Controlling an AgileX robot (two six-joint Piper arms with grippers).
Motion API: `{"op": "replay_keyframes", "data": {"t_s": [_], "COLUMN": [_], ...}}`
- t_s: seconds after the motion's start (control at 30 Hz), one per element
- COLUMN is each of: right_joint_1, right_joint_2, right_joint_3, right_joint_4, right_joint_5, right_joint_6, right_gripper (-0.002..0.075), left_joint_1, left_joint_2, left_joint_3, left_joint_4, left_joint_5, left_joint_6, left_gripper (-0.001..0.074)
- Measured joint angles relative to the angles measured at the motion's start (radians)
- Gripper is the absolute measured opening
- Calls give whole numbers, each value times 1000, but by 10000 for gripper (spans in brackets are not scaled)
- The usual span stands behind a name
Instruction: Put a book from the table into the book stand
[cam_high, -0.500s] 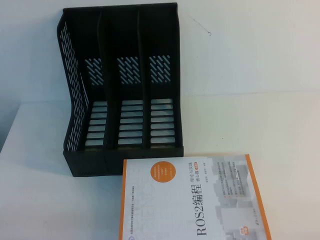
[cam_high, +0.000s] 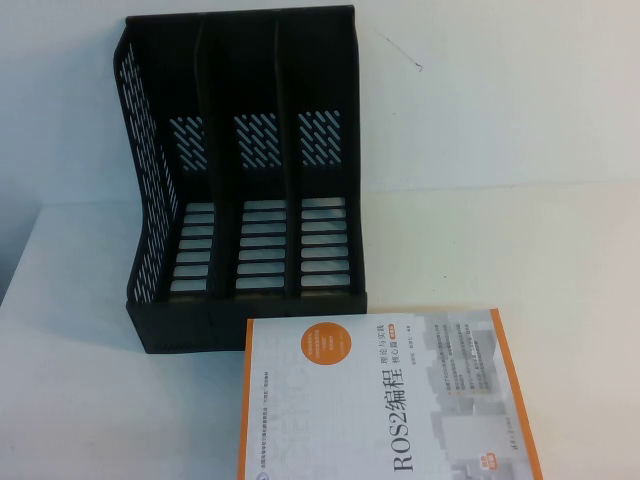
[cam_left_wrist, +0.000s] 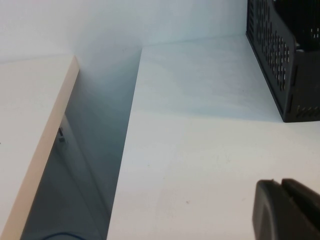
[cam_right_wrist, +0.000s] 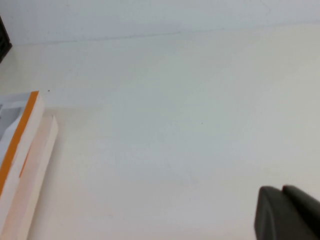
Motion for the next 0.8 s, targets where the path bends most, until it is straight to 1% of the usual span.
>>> {"op": "replay_keyframes", "data": {"t_s": [0.8], "right_joint_1": [0], "right_joint_2": [0], "right_joint_3": [0], "right_joint_4": [-8], "right_joint_5": [0], "right_joint_6": [0], "right_gripper": [-1], "left_joint_1": [0], "left_joint_2": [0], "left_joint_3": [0], "left_joint_4": [1], "left_joint_5": [-9], "left_joint_6": [0], "left_gripper": [-3]}}
